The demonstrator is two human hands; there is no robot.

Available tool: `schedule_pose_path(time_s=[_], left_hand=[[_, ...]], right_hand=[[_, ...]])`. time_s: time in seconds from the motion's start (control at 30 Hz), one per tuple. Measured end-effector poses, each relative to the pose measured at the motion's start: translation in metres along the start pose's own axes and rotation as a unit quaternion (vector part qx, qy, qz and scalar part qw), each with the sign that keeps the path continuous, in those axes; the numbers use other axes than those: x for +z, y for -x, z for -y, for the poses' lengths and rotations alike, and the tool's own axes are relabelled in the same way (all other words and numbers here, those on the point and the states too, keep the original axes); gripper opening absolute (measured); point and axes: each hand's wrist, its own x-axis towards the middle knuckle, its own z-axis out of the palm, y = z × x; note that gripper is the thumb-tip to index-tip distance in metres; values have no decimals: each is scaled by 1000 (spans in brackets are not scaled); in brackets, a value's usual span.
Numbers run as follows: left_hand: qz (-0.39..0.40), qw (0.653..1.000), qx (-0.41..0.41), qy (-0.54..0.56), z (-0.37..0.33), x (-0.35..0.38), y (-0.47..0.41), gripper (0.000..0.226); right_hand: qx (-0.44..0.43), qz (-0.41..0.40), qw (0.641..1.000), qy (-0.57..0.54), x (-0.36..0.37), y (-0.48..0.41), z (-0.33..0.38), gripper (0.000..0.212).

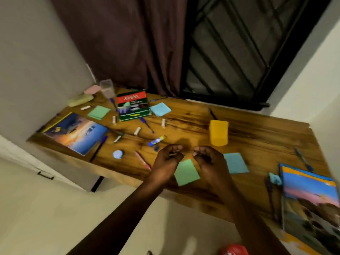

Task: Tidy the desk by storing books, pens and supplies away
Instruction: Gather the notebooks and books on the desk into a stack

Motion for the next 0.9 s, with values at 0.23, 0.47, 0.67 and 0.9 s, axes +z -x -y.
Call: schedule_pose_path(time_s=[0.23,0.47,0.67,0.9], left_hand=[[-109,994,-18,14,12,-161,-3,16],[-182,982,-32,41,22,-259,-4,16],[-259,962,-73,54,40,-317,-27,23],[-298,947,-116,16,54,-363,-64,43]], right_hand=[[-16,70,997,-43,123,-17,59,14],[-28,156,986,-42,222,-34,97,22],[-55,224,973,3,292,-70,113,29],[-74,291,945,128,362,-124,125,54]])
